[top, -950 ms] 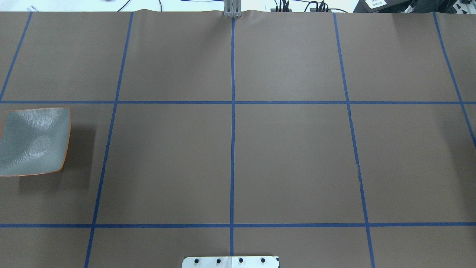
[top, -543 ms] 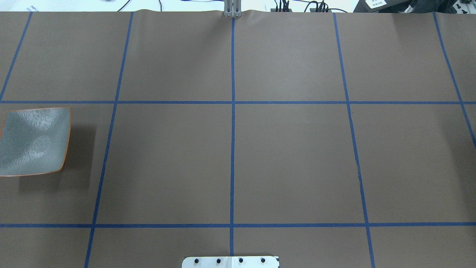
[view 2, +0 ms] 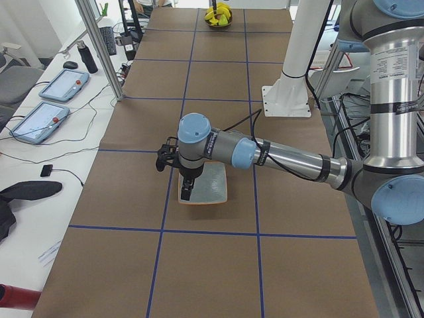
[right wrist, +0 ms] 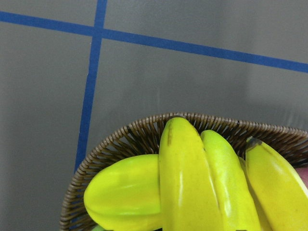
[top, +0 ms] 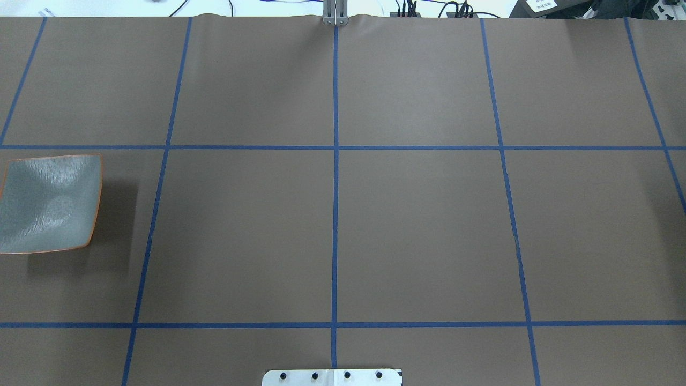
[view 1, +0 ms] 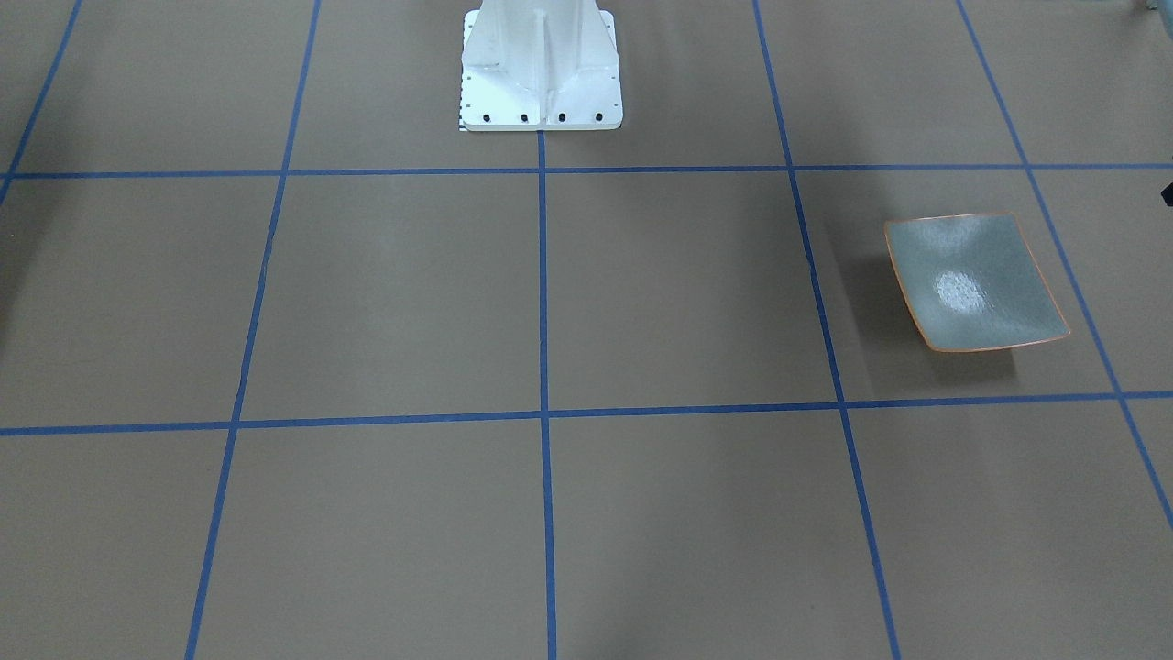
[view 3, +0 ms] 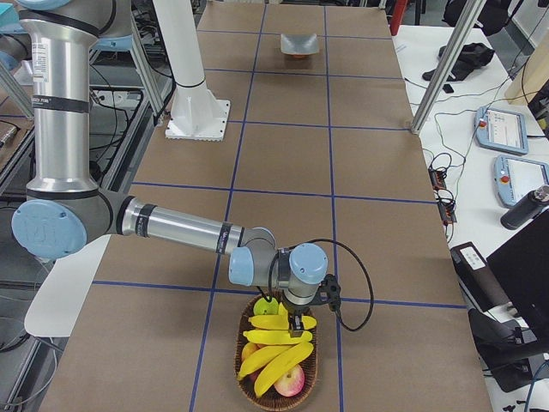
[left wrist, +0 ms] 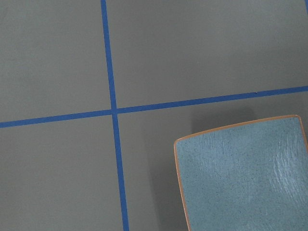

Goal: Transfer all bananas from basket to plate

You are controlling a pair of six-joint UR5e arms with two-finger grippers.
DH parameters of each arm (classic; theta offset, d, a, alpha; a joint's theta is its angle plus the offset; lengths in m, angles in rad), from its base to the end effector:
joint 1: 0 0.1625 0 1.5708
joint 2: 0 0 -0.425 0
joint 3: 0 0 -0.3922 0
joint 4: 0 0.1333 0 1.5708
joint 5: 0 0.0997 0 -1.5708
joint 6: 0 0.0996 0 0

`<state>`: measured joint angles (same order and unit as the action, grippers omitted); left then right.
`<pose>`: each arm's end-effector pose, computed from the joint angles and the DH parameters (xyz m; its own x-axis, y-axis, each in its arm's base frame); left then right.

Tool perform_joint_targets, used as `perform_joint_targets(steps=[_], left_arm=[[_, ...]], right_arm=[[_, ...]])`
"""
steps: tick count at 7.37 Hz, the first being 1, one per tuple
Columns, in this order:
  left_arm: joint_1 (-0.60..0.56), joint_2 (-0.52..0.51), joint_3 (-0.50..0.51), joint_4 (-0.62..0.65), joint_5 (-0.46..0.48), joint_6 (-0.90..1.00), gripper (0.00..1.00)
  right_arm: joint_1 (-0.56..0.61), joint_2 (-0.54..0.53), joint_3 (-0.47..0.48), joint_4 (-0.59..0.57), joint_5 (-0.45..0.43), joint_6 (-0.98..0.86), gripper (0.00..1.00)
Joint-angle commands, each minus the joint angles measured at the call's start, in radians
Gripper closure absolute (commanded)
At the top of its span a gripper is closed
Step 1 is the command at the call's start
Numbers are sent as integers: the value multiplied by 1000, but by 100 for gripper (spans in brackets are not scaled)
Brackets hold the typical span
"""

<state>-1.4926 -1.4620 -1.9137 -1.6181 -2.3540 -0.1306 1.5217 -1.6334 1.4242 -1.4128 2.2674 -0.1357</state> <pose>-0.0276 -0.4543 0.5341 0.6951 0.1238 -0.7082 0.0156 0.9822 0.1871 0.0471 -0.4556 0.7495 0.7540 -0.1397 0.6418 0.1524 0.9877 0.0360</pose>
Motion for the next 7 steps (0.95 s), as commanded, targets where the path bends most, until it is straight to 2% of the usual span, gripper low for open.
perform_joint_targets(steps=[1, 2, 3, 4, 5, 6, 7], left_arm=[[0, 0, -2, 0, -2, -1, 0], [-2, 2, -1, 1, -37, -3, 0], [-3, 2, 13, 1, -112, -6, 0], [-3, 3, 15, 1, -125, -20, 0], [-3, 3, 13, 3, -125, -24, 0], [-3, 3, 10, 3, -125, -26, 0], [-3, 3, 10, 3, -125, -26, 0]], right_arm=[[0, 0, -2, -1, 0, 1, 15], [0, 0, -16, 2, 1, 1, 15], [0, 0, -24, 2, 0, -1, 16], [0, 0, -28, 2, 0, -1, 18], [0, 1, -28, 2, 1, 1, 29], [0, 3, -28, 2, 1, 1, 62], [0, 16, -30, -1, 1, 1, 100]])
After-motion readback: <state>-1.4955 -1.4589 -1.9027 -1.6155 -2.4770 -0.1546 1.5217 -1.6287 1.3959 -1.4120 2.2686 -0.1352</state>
